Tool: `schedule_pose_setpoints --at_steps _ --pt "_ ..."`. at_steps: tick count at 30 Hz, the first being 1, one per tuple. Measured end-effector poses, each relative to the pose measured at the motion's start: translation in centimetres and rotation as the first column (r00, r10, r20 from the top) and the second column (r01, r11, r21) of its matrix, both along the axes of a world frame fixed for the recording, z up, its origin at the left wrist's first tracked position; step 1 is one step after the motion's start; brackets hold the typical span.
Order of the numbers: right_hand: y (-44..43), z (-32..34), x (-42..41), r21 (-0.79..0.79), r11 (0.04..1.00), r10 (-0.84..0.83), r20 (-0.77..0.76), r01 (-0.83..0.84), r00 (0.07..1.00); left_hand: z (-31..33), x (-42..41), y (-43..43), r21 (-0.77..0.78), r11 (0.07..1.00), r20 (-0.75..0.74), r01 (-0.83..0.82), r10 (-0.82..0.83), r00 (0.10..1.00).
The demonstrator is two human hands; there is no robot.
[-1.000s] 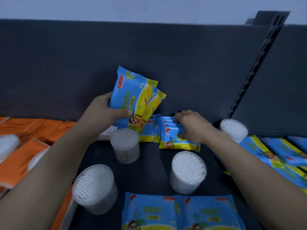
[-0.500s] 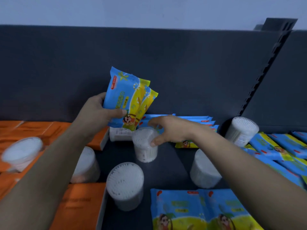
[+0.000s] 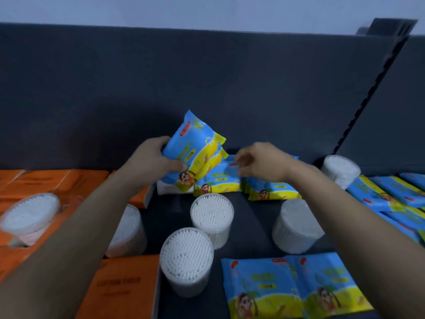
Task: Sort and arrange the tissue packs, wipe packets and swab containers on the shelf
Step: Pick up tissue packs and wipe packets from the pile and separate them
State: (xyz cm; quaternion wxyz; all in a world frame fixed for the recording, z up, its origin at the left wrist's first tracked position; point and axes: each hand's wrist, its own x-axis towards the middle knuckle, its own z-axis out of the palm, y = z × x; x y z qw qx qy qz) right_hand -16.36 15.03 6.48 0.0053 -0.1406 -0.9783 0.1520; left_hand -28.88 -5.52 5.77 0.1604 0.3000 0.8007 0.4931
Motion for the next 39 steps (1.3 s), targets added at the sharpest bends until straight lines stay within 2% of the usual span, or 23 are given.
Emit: schedule_pose_setpoints --at_steps 3,6,11,16,19,22,24,30,34,36,39 --pt "3.1 -0.8 1.0 0.192 0.973 -0.133 0.027 0.125 0.991 -0.4 -0.4 2.0 -0.192 0.977 -0.169 0.09 -0.123 0.978" --pt "5.1 -2.2 2.0 0.246 0.959 -0.184 0.147 0.144 0.972 -1.0 -0.1 4.2 -0.37 0.913 -0.282 0.173 -0.288 0.915" --pt "5.7 -3.6 2.3 0.326 0.938 -0.171 0.148 0.115 0.974 -2.6 0.6 6.8 -0.535 0.83 -0.408 0.158 -0.417 0.812" --pt "5.5 -3.7 1.8 0.354 0.931 -0.143 0.133 0.088 0.981 -3.6 0.2 7.6 -0.609 0.78 -0.405 0.147 -0.465 0.787" --pt "5.6 -3.6 1.8 0.366 0.928 -0.127 0.154 0.063 0.98 -4.4 0.2 7.9 -0.664 0.737 -0.462 0.127 -0.537 0.706" --pt "5.8 -3.8 1.9 0.391 0.919 -0.133 0.18 0.053 0.975 -4.3 0.4 7.9 -0.688 0.726 -0.564 0.009 -0.542 0.623" --pt "5.9 -4.0 2.0 0.41 0.91 -0.145 0.179 0.06 0.973 -4.2 0.2 7.9 -0.689 0.724 -0.594 -0.036 -0.536 0.599" --pt "6.4 -4.1 2.6 0.315 0.945 -0.164 0.231 0.086 0.959 -4.4 0.2 8.5 -0.789 0.612 -0.519 -0.054 -0.617 0.592" --pt "6.7 -4.2 2.9 0.319 0.945 -0.154 0.224 0.077 0.962 -4.2 0.3 8.9 -0.78 0.625 -0.49 0.002 -0.614 0.619" --pt "7.0 -4.0 2.9 0.321 0.945 -0.143 0.215 0.068 0.966 -4.4 0.4 9.1 -0.741 0.67 -0.485 0.053 -0.588 0.647" --pt "7.7 -3.4 2.9 0.297 0.953 -0.139 0.235 0.065 0.962 -4.9 0.4 9.4 -0.662 0.748 -0.575 0.038 -0.541 0.614"
